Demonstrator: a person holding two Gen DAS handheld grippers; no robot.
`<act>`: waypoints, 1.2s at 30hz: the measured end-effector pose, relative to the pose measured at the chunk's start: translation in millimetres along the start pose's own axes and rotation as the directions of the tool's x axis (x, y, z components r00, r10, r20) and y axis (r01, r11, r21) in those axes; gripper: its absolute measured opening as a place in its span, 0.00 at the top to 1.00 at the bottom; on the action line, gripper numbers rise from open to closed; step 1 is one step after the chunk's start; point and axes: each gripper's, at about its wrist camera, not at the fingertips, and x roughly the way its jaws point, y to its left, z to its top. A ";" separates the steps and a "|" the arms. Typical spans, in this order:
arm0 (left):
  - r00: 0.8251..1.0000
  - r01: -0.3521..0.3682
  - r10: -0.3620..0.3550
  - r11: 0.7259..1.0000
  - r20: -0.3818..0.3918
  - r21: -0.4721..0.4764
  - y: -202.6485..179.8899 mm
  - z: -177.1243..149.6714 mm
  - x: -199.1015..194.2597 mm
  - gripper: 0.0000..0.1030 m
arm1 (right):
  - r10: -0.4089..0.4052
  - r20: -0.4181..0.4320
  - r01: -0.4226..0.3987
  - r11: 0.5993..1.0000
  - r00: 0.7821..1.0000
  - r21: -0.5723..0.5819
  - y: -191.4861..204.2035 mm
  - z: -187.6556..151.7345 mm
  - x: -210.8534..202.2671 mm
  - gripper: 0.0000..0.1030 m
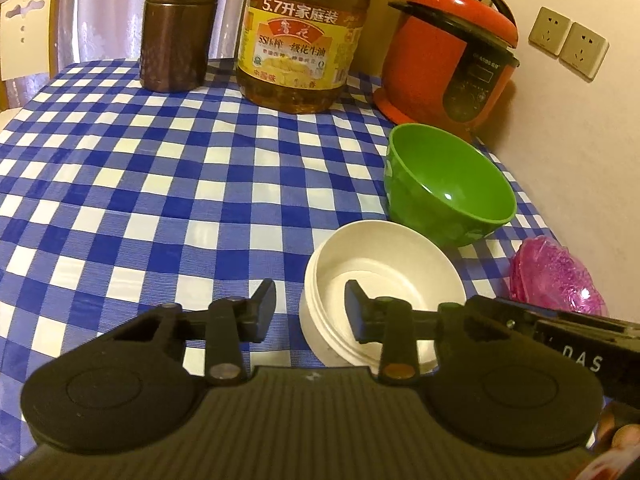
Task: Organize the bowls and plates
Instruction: 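Close the left tool on the cream-white bowl rim while the right tool grips it too, then carry the cream-white bowl with both tools and lower it into the green bowl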
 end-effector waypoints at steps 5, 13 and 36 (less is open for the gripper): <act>1.000 0.002 -0.002 1.000 -0.013 0.009 -1.7 -0.1 4.7 0.72 | 0.005 -0.011 -0.005 1.000 1.000 0.005 0.6 -1.7 5.8 0.77; 1.000 0.008 -0.007 1.000 -0.026 0.005 -2.4 0.0 11.4 0.81 | 0.008 -0.022 -0.008 1.000 1.000 0.016 0.0 -2.9 10.9 0.81; 0.999 0.004 -0.004 1.000 -0.031 0.004 -4.9 0.6 3.1 0.88 | 0.027 -0.036 -0.026 0.999 0.999 0.035 0.2 -3.0 6.0 0.91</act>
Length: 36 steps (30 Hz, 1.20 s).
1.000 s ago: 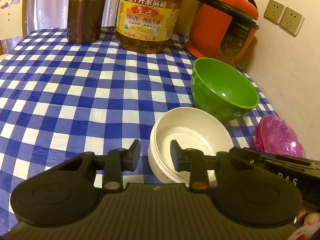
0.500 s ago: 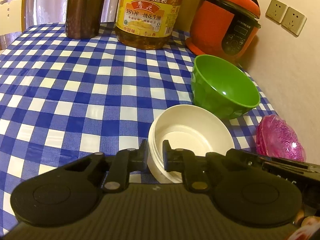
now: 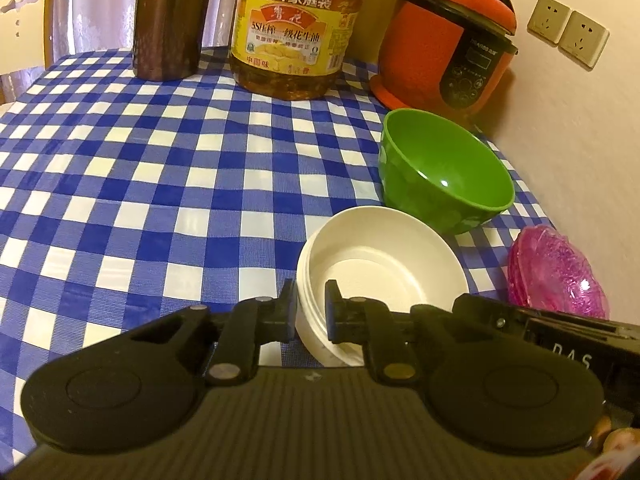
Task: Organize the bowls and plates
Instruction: 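Carry the cream-white bowl with both tools and lower it into the green bowl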
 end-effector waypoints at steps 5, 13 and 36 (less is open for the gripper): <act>1.000 0.005 -0.005 1.000 0.013 -0.012 -1.4 0.3 -11.8 0.89 | 0.008 -0.002 -0.008 1.000 1.000 0.008 0.5 0.9 -9.6 0.91; 1.000 0.008 -0.007 1.000 0.028 -0.016 -13.5 -0.7 -37.1 0.89 | 0.016 0.010 -0.016 1.000 1.000 0.018 0.9 4.0 -33.7 0.91; 0.994 0.033 -0.037 0.998 0.106 0.046 -70.5 30.4 -82.6 0.89 | 0.015 0.107 -0.018 0.999 0.994 0.028 -11.5 33.1 -102.5 0.91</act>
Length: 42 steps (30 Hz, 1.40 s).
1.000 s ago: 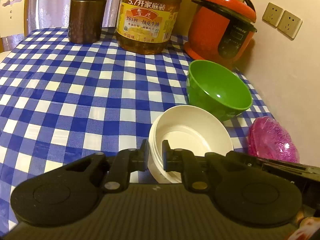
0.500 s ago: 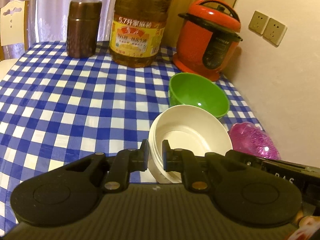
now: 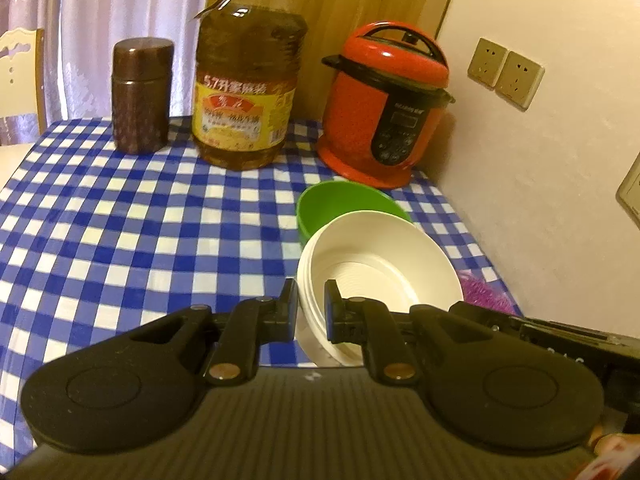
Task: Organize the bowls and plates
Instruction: 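Carry the cream-white bowl with both tools and lower it into the green bowl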
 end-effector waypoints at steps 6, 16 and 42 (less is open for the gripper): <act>1.000 0.010 -0.010 1.000 0.008 0.008 -12.4 16.7 10.9 0.89 | -0.004 0.016 0.004 1.000 1.000 0.009 -10.5 18.6 -0.5 0.91; 1.000 0.026 -0.026 0.999 -0.008 -0.039 -22.3 46.2 52.2 0.88 | -0.019 0.021 0.019 1.000 1.000 0.010 -33.2 57.3 22.7 0.92; 0.992 -0.023 0.021 1.000 -0.124 -0.014 -14.1 63.6 158.2 0.88 | -0.085 -0.073 0.081 0.995 0.994 -0.056 -63.9 87.7 126.1 0.92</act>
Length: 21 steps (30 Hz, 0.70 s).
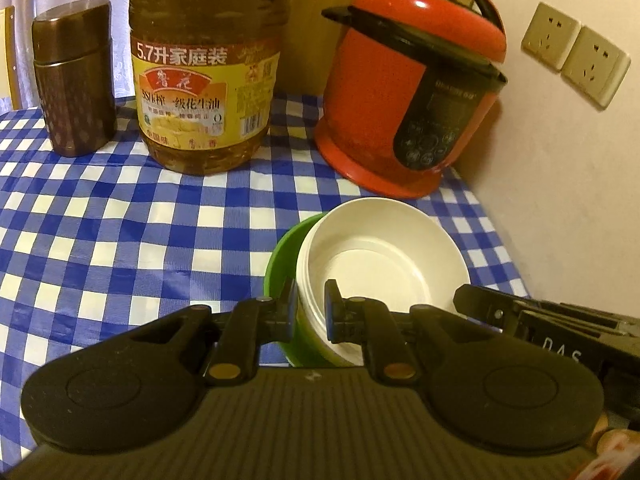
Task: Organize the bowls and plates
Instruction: 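Carry the cream-white bowl with both tools and lower it into the green bowl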
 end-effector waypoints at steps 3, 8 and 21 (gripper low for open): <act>1.000 -0.008 0.008 1.000 -0.004 0.013 -0.6 -3.3 3.5 0.88 | -0.006 -0.003 0.006 1.000 1.000 -0.014 0.1 -2.3 3.1 0.92; 1.000 -0.015 0.015 1.000 -0.011 0.020 0.8 -6.0 7.1 0.88 | -0.009 -0.011 0.008 0.999 1.000 -0.033 1.6 -4.5 7.0 0.92; 1.000 -0.029 0.029 0.997 -0.003 0.068 -4.2 -7.5 11.3 0.88 | -0.015 -0.023 0.013 0.998 1.000 -0.055 -0.1 -8.1 12.9 0.92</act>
